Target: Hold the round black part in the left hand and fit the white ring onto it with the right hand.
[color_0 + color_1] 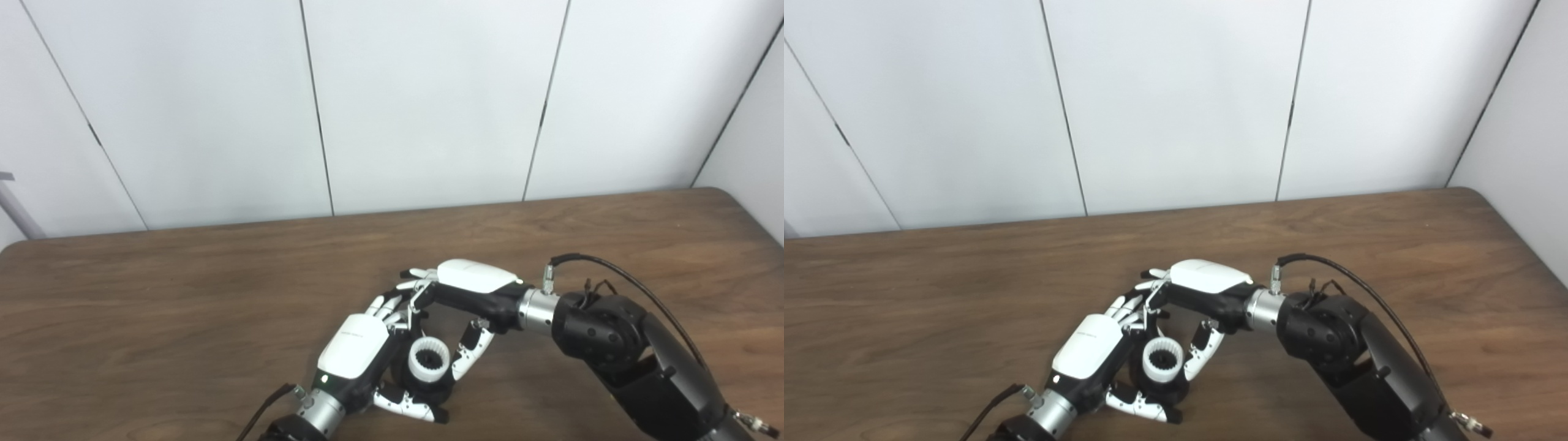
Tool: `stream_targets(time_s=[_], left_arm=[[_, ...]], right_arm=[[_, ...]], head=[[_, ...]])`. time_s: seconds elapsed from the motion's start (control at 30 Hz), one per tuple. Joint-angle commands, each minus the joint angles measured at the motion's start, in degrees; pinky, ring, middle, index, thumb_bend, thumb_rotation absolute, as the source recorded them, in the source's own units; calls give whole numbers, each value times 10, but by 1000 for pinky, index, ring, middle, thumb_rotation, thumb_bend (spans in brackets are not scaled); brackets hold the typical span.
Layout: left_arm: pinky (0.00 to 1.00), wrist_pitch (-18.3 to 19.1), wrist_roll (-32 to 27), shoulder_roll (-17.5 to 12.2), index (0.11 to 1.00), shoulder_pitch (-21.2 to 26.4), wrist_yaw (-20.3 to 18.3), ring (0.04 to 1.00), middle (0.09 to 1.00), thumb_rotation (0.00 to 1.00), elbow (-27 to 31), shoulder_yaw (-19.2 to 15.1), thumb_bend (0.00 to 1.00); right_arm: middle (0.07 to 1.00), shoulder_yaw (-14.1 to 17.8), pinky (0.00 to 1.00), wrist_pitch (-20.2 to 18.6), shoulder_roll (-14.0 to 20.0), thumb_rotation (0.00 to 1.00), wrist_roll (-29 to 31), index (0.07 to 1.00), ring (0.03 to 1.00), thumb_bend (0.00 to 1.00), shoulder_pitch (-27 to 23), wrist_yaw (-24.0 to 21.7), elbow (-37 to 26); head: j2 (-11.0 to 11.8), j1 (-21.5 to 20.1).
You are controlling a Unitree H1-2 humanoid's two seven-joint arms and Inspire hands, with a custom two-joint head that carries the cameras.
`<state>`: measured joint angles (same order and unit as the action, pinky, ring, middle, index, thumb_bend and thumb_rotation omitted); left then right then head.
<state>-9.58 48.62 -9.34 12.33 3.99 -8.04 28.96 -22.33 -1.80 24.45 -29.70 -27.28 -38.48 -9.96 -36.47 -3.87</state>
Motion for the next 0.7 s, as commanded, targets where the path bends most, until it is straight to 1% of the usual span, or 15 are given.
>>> stream_targets(time_s=[0.0, 0.27, 0.47, 0.5, 0.53, 0.57, 0.6, 0.63, 0.67], left_arm=[[1000, -2, -1, -4, 479, -46, -3, 973, 854, 47, -28, 15, 521], [1000, -3, -1, -4, 479, -45, -1, 976, 853, 47, -29, 14, 521], [1000, -1, -3, -3, 479, -46, -3, 975, 851, 47, -29, 14, 521], [1000, -3, -3, -3, 479, -45, -2, 975, 851, 47, -30, 14, 521], [1000, -4, -3, -3, 479, -45, 0, 973, 851, 47, -31, 14, 521], [1000, -4, -3, -3, 479, -45, 0, 973, 851, 47, -31, 14, 521], [1000, -3, -3, -3, 479, -46, -1, 971, 850, 47, -30, 14, 521], [1000, -3, -4, -3, 479, -46, -2, 970, 849, 47, -29, 14, 521], [1000, -2, -3, -3, 479, -46, -3, 969, 849, 47, -28, 14, 521]], right_arm=[[906, 4, 996, 6, 1, 129, 5, 474, 1000, 521, -11, 7, -21], [907, 4, 1000, 4, 2, 129, 3, 474, 1000, 520, -11, 7, -20], [941, 7, 1000, -8, 1, 142, 4, 487, 1000, 523, -10, 4, -27], [949, 7, 988, -11, 1, 162, 3, 542, 1000, 738, -10, 4, -29], [961, 7, 983, -13, 1, 191, 2, 590, 1000, 855, -11, 3, -31], [967, 6, 980, -16, 1, 205, 1, 616, 1000, 914, -11, 2, -33], [987, 6, 978, -22, 1, 234, -2, 679, 1000, 966, -11, 0, -36], [994, 5, 976, -25, 1, 254, -3, 734, 1000, 984, -12, -1, -38], [997, 4, 975, -28, 1, 264, -5, 763, 1000, 993, -12, -1, -40]], head=[[-1, 0], [-1, 0], [1, 1], [1, 1], [1, 1], [2, 1], [2, 1], [2, 1], [2, 1]])
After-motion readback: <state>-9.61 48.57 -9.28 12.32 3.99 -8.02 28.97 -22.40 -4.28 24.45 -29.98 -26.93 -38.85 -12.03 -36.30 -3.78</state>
